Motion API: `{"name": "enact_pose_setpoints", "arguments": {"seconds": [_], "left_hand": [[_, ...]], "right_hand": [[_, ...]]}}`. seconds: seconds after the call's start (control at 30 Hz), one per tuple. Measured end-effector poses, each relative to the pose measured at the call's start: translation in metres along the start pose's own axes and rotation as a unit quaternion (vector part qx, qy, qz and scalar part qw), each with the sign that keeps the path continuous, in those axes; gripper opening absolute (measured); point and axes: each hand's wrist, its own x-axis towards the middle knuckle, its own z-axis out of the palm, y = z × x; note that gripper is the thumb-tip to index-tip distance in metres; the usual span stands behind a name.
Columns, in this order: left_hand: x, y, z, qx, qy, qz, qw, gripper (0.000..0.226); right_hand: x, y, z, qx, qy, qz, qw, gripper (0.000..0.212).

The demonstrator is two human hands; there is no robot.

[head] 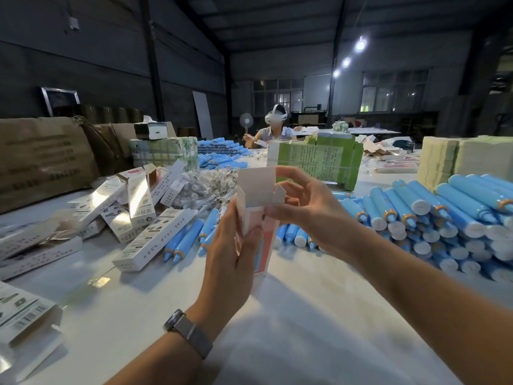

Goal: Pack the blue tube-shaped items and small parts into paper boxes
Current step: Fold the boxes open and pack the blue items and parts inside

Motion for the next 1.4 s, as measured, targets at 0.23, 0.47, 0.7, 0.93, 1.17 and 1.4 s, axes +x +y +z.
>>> {"name": "enact_pose_setpoints", "arguments": {"seconds": [0.23,0.47,0.7,0.93,1.17,1.4], "left_hand": [[0.001,0.005,-0.005,-0.026,-0.020,0.038,0.999,0.057],[0.005,0.004,-0.009,-0.051,-0.046,0.042,0.997,0.059],[0.006,0.003,-0.011,-0.038,-0.047,0.058,0.997,0.049],[0.008,0.002,-0.012,-0.029,-0.033,0.058,0.997,0.034],[0.008,0.004,-0.012,-0.025,-0.034,0.065,0.997,0.032],[0.008,0.007,-0.011,-0.030,-0.039,0.054,0.997,0.038]], "right_hand": [[-0.002,0.005,0.005,-0.070,0.088,-0.094,0.989,0.050],[-0.006,0.006,0.009,-0.086,0.081,-0.138,0.983,0.048],[-0.007,0.008,0.011,-0.076,0.089,-0.148,0.982,0.042],[-0.008,0.010,0.011,-0.088,0.085,-0.154,0.980,0.038],[-0.006,0.012,0.010,-0.119,0.084,-0.149,0.978,0.030],[-0.005,0.009,0.007,-0.170,0.074,-0.160,0.970,0.022]]}}
